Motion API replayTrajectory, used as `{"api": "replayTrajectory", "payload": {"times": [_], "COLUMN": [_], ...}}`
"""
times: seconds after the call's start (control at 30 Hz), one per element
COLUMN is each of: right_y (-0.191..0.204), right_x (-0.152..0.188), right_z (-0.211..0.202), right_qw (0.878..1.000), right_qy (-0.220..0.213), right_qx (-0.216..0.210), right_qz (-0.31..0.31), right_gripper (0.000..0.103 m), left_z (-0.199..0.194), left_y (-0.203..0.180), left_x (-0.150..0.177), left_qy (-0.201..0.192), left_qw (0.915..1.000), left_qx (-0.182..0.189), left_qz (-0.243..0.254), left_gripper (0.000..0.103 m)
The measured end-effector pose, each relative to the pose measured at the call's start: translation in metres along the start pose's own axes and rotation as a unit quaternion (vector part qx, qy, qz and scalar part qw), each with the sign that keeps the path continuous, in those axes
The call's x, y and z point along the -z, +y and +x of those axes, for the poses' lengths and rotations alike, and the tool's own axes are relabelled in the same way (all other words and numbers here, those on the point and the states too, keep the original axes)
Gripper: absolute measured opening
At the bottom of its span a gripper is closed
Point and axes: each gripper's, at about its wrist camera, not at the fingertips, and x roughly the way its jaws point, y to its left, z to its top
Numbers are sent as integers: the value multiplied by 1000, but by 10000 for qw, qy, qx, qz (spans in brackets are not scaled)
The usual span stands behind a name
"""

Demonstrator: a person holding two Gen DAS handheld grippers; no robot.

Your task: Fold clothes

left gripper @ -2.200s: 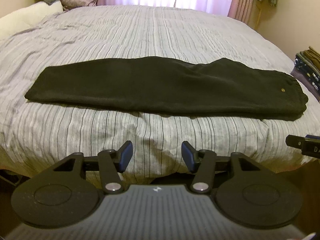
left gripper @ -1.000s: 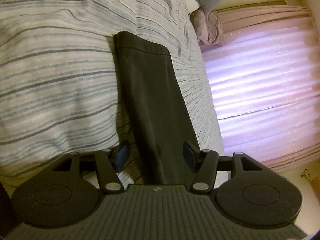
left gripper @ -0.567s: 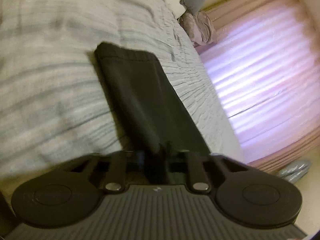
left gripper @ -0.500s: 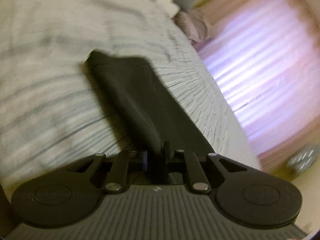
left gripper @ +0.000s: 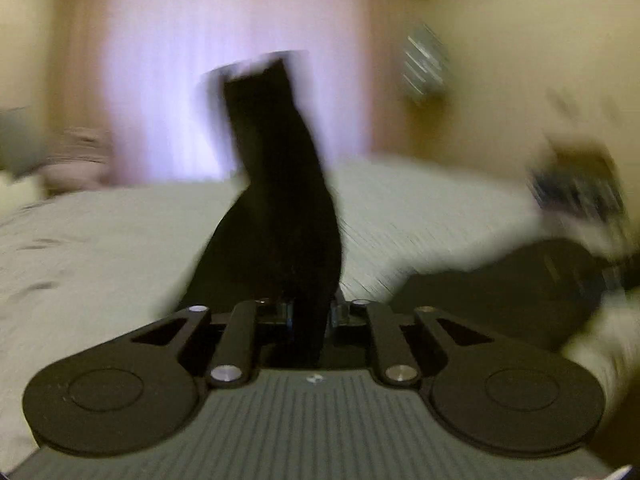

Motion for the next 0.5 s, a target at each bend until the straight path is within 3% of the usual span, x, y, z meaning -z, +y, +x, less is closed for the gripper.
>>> {"api": "replayTrajectory", "payload": {"times": [0.07, 0.13, 0.2, 0.3, 0.4, 0.5], "right_y": [-5, -9, -15, -24, -25, -22], "right_x": [-3, -5, -7, -7, -1, 6], "right_z": [-2, -4, -6, -5, 15, 37], "right_qw": [9998, 9992, 9976, 9863, 9605, 9268], "right_qy": [-71, -85, -61, 61, 586, 1158], "right_qx": [-93, -159, -297, -1045, -1735, -2237], "right_qz": [164, 363, 626, 1273, 2096, 2786], "right_gripper": [72, 72, 72, 72, 72, 72], "left_z": [24, 34, 32, 31, 35, 29], "left_y": [-34, -56, -50, -36, -24, -15], "left_x": [19, 35, 34, 29, 23, 27], "left_qy": [604, 809, 780, 811, 821, 777], "left_qw": [9944, 9859, 9875, 9902, 9917, 9939], "left_qx": [81, -33, 56, 234, 285, 321], "left_qz": [858, 1467, 1365, 1112, 951, 714], "left_gripper": [20, 20, 21, 24, 25, 24]}}
